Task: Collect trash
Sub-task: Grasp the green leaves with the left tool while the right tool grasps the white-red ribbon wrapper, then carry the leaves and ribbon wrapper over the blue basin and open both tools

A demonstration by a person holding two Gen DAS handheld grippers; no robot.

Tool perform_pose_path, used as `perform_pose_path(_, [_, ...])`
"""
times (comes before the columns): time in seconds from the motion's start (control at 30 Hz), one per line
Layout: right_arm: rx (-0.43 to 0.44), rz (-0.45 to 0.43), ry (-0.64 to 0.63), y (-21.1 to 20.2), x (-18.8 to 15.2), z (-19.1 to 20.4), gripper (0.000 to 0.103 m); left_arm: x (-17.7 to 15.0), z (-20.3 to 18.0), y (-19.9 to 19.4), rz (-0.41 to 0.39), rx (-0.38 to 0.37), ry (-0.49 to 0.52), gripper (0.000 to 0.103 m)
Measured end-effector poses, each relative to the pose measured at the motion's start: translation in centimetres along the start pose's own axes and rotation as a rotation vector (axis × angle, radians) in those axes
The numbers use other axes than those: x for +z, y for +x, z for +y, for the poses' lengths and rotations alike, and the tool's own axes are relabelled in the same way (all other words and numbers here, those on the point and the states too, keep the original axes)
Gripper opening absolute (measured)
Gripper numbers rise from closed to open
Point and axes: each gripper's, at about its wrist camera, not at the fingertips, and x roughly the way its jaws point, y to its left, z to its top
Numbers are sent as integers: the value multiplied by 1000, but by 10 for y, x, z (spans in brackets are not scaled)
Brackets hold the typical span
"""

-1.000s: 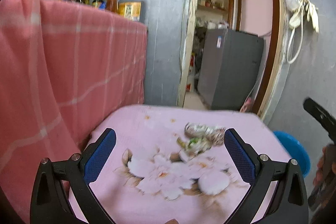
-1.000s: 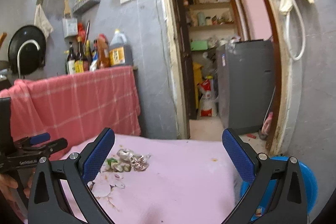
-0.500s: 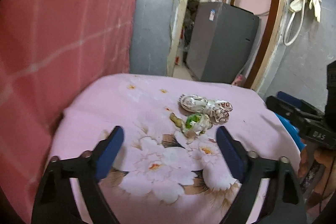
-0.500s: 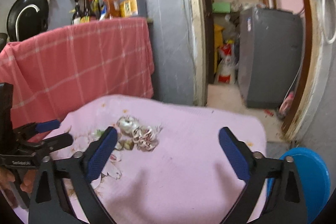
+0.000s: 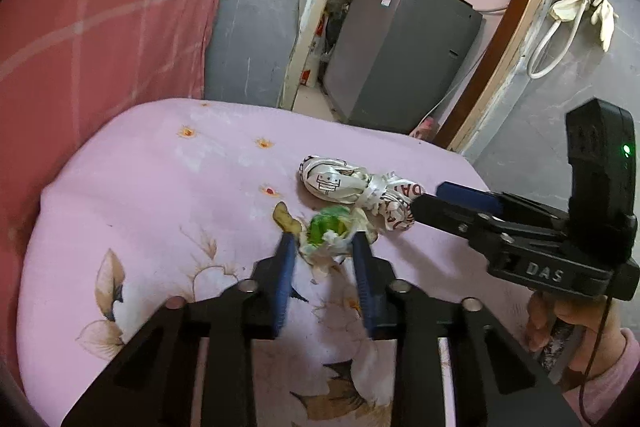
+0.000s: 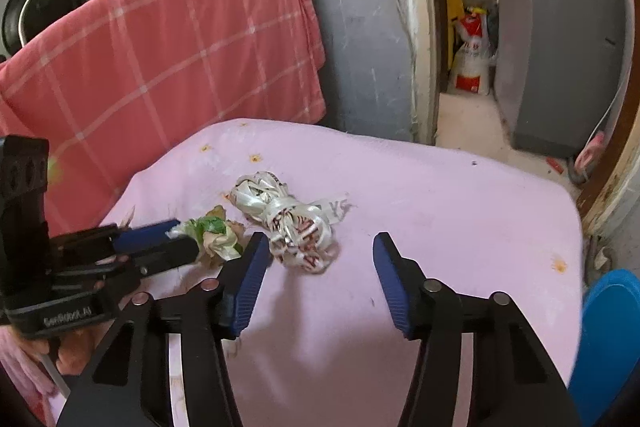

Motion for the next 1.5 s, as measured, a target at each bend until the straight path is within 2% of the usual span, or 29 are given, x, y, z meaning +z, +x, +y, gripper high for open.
perform_pose_path(0.13, [38, 48, 35, 16, 4, -4, 41, 5, 0, 5, 18, -16, -5, 10])
perform_pose_path(0.2, [57, 58, 52, 18, 5, -6, 32, 5, -1, 7, 26, -19, -2, 8])
perform_pose_path(0.3, [73, 56, 56, 15, 4, -6, 16, 7, 0, 7, 25, -33, -13, 6])
perform_pose_path(0.4, [70, 46, 37, 11, 2, -1, 9, 6, 0, 3, 21, -37, -22, 5])
perform_pose_path(0.73, [21, -108, 7, -43, -16, 5, 6, -3, -16, -27, -62, -42, 3, 4])
perform_pose_path(0.97, [-16, -267, 43, -94, -34, 2, 6, -1, -39, -44, -127, -40, 37, 4])
perform_pose_path(1.27, [-132, -533, 48, -180, -46, 0, 6, 6, -98, -78, -331, -52, 107, 4])
perform_pose_path(1.5, [-232, -651, 56, -231, -62, -15, 6, 8, -153, -88, -457, -86, 168, 4])
